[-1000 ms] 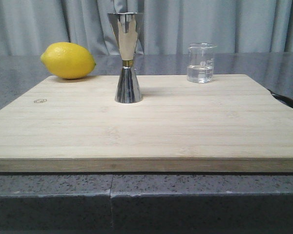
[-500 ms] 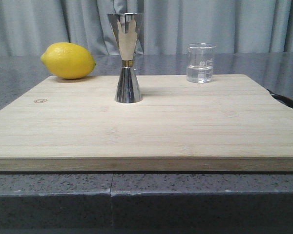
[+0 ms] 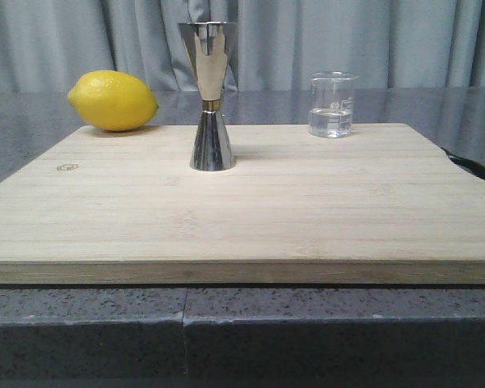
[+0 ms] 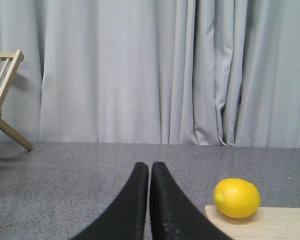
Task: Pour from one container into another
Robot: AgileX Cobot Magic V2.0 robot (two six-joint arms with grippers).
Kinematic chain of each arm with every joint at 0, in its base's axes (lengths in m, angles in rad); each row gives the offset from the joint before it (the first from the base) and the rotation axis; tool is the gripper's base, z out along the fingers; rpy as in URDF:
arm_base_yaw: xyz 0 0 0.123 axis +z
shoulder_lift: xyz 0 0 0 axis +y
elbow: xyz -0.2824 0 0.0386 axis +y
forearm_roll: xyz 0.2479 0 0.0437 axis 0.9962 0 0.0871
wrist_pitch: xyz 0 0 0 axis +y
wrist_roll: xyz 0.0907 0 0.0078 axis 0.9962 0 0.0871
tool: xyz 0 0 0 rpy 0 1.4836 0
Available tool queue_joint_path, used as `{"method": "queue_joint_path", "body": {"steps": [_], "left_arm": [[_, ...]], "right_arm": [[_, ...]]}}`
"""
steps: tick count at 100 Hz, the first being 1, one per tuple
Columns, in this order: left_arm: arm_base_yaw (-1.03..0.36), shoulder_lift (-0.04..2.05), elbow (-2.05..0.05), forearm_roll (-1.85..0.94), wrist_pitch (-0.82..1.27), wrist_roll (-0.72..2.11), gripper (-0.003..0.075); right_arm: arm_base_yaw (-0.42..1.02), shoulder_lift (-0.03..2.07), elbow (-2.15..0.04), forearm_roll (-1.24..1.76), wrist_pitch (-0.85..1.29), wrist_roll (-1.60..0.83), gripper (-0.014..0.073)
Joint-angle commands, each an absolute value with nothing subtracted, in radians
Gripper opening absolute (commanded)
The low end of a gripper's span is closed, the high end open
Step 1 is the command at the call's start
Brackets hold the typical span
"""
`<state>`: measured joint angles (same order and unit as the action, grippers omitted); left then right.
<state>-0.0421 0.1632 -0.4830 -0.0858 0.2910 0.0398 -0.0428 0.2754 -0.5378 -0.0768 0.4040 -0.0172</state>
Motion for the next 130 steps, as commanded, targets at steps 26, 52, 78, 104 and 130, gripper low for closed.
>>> {"method": "queue_joint_path", "body": {"steps": [26,52,78,104,130], "left_arm": [[-0.021,0.186,-0.512,-0.022,0.214,0.041,0.0305],[-0.021,0.186,-0.512,-0.024,0.214,0.041,0.0502],[-0.021,0.186,-0.512,-0.024,0.214,0.041,0.0502],[-0.021,0.186,-0.512,-0.051,0.215,0.041,0.0503],[-0.021,0.248,-0.589,-0.053,0.315,0.041,0.0503]], "right_arm": [[-0.047,0.296,-0.571,-0.09,0.375,-0.025,0.0092],[-0.047,0.296,-0.571,-0.097,0.375,-0.025,0.0549],[-0.047,0.296,-0.571,-0.097,0.375,-0.025,0.0551],[-0.047,0.296,-0.571,-0.097,0.373,-0.025,0.0551],[-0.047,0.296,-0.571,-0.088,0.389,-0.025,0.0551]]}}
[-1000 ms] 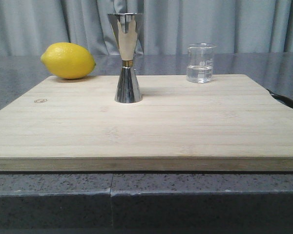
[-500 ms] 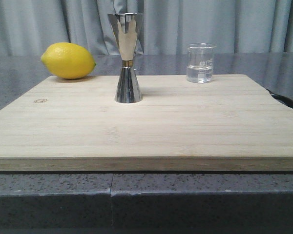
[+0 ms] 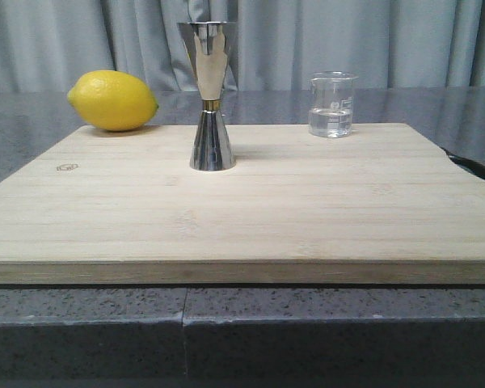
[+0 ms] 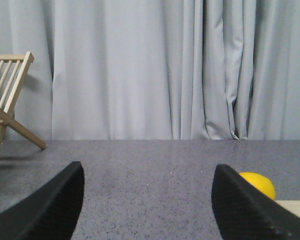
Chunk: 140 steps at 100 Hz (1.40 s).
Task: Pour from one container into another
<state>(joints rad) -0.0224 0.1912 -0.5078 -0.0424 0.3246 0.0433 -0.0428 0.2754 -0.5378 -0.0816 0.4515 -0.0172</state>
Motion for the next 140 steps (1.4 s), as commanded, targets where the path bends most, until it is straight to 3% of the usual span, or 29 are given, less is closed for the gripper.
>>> {"method": "queue_joint_path", "body": {"steps": [1,21,42,83,140], "left_arm": [[-0.021,0.253,-0.594,-0.053,0.331,0.041,0.0503],[-0.023,0.444,-0.76,-0.067,0.555,0.072,0.0503],[-0.023,0.652,-0.857,-0.33,0.679,0.404,0.0503],[-0.023,0.997,-0.86,-1.094,0.833,1.352,0.0503],[-0.023,1.413,-0.86,-1.523,1.191,1.903,0.0503]], "right_arm": [[-0.047,0.296,-0.571,-0.089,0.389,-0.025,0.0551],[-0.047,0.296,-0.571,-0.079,0.421,-0.025,0.0551],[-0.047,0.296,-0.571,-0.079,0.425,-0.025,0.0551],[-0.047,0.296,-0.571,-0.079,0.425,-0.025,0.0551],[-0.047,0.296,-0.571,-0.079,0.425,-0.025,0.0551]]}}
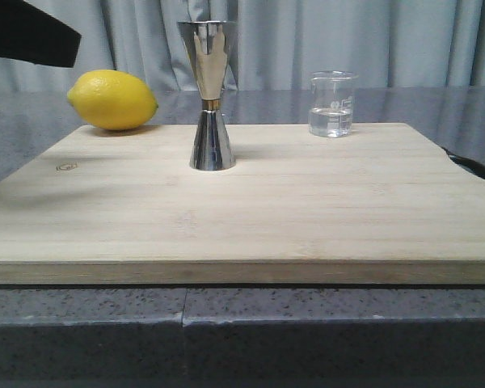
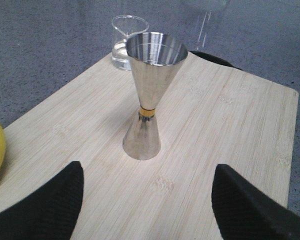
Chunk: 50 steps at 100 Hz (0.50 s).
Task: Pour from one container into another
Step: 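Move the left gripper forward around the silver jigger's waist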
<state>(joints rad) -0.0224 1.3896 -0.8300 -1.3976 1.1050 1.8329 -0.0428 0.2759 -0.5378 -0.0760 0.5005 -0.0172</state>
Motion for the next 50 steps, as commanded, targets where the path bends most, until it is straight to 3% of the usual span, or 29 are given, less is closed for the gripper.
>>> {"method": "queue_joint_path", "body": {"steps": [1,50], "left_arm": [[-0.023,1.417,-0.86,-1.531,1.2,1.906,0.0503],[-0.061,1.53,-0.867,-1.672,1.268,2.098,0.0503]], "right_arm": [[-0.047,0.296,-0.571,-0.079,0.425,-0.025,0.0551],[-0.047,0.296,-0.571,-0.09,0.425,-0.025,0.0551]]}}
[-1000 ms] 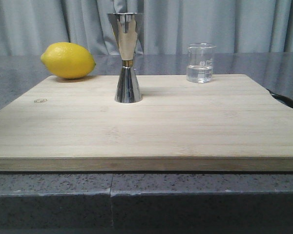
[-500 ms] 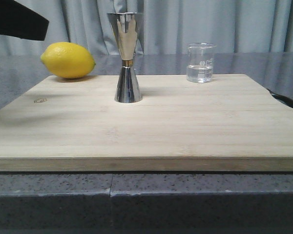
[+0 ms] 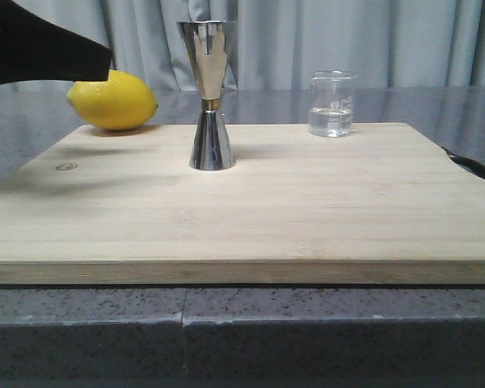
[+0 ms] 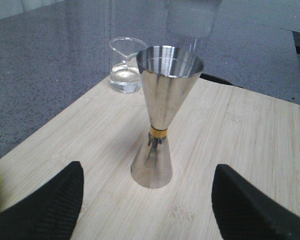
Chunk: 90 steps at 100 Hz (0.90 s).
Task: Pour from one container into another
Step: 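Move the left gripper forward around the silver jigger's waist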
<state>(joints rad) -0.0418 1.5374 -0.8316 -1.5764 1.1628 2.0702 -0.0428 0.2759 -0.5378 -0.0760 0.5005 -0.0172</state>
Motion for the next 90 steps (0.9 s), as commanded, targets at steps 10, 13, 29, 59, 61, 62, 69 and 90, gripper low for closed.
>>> {"method": "queue_joint_path", "body": {"steps": [10,13,29,59,61,62,69,90], "left_arm": [[-0.096,1.564,-0.888,-1.682,1.268,2.116,0.0503],[-0.109,1.575,-0.897,-1.686,1.268,2.116,0.0503],[-0.171,1.645,-0.959,-1.716,1.268,2.132,0.0503],[-0.278,1.774,-1.074,-1.783,1.268,2.132,0.0503],[-0.283,1.778,-1.08,-1.785,1.268,2.132,0.0503],[-0.283,1.783,-1.084,-1.785,1.268,2.132,0.0503],[-0.299,1.803,-1.101,-1.787,1.266,2.132,0.0502],[-0.32,1.823,-1.122,-1.829,1.261,2.132,0.0502]], "right_arm": [[-0.047,0.296,-0.571,-0.09,0.425,-0.025,0.0551],[-0.047,0.296,-0.571,-0.09,0.425,-0.025,0.0551],[-0.047,0.296,-0.571,-0.09,0.425,-0.025,0.0551],[-0.047,0.296,-0.571,-0.091,0.427,-0.025,0.0551],[-0.047,0.296,-0.571,-0.091,0.427,-0.025,0.0551],[-0.047,0.296,-0.571,-0.091,0.427,-0.025,0.0551],[-0.047,0.296,-0.571,-0.091,0.427,-0.025,0.0551],[-0.047,0.296,-0.571,-0.092,0.425,-0.025,0.0551]]}}
